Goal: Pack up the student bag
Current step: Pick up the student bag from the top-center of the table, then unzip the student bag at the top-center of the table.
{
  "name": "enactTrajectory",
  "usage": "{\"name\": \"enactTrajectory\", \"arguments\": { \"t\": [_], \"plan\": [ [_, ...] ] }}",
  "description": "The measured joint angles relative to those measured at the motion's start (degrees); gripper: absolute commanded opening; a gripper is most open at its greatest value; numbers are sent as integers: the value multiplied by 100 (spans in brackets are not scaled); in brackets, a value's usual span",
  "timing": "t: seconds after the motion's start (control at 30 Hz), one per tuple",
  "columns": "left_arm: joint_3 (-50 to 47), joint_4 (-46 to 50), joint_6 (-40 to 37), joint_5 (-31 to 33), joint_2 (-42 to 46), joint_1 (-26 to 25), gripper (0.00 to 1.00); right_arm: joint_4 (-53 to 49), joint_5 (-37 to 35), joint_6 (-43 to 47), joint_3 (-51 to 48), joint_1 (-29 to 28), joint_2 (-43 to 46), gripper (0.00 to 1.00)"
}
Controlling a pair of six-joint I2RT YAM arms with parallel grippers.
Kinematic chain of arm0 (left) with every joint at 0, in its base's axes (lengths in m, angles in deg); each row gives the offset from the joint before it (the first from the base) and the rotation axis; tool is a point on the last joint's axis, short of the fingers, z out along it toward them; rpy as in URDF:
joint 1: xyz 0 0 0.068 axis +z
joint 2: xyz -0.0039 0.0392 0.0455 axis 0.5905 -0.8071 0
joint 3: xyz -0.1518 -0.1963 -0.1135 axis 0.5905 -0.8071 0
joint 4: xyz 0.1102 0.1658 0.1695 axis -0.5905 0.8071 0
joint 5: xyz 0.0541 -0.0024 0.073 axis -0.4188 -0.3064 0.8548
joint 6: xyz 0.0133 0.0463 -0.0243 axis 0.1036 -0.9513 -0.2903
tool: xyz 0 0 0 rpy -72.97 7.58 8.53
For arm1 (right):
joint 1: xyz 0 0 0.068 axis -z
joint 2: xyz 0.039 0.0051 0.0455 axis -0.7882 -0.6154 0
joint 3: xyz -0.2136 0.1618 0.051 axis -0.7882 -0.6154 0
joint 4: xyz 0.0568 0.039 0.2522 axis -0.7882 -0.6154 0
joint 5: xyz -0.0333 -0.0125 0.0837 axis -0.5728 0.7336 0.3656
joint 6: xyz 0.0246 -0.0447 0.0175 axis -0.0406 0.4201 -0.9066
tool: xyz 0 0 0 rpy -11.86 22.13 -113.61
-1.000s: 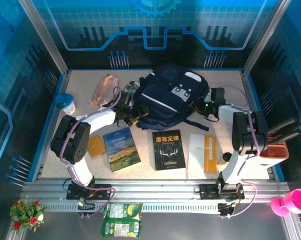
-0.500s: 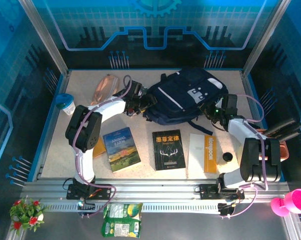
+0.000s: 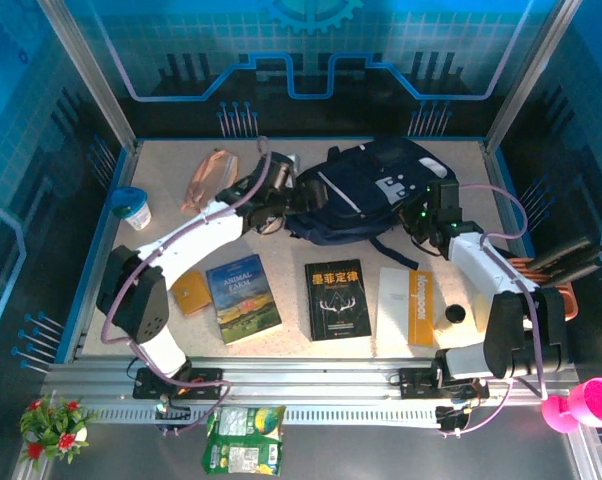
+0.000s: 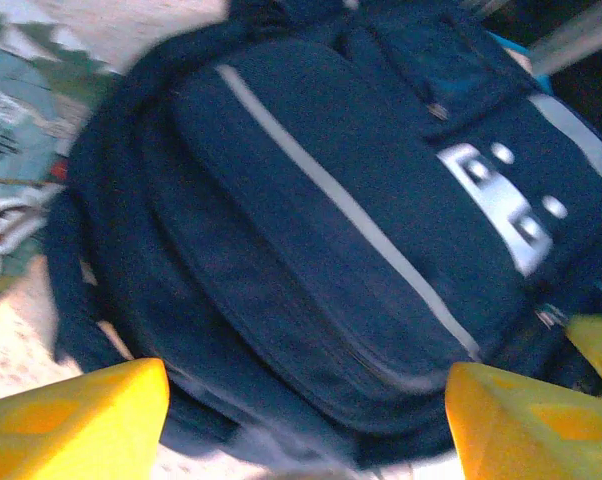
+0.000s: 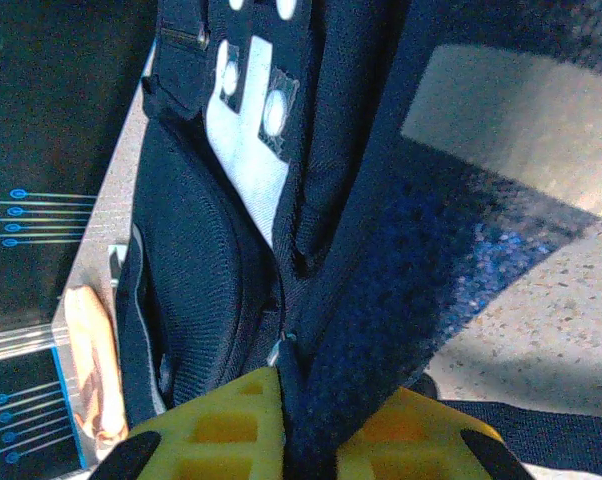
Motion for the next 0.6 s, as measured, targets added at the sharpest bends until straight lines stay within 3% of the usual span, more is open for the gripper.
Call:
{"name": "enactTrajectory", "arguments": {
  "t": [0.27, 0.6],
  "plan": [
    [-4, -146, -243, 186, -533, -1305, 59, 22, 168, -680, 83, -125, -2, 6],
    [684, -442, -669, 289, -1674, -1604, 38, 15, 459, -1263, 251, -160, -24, 2]
  ]
}}
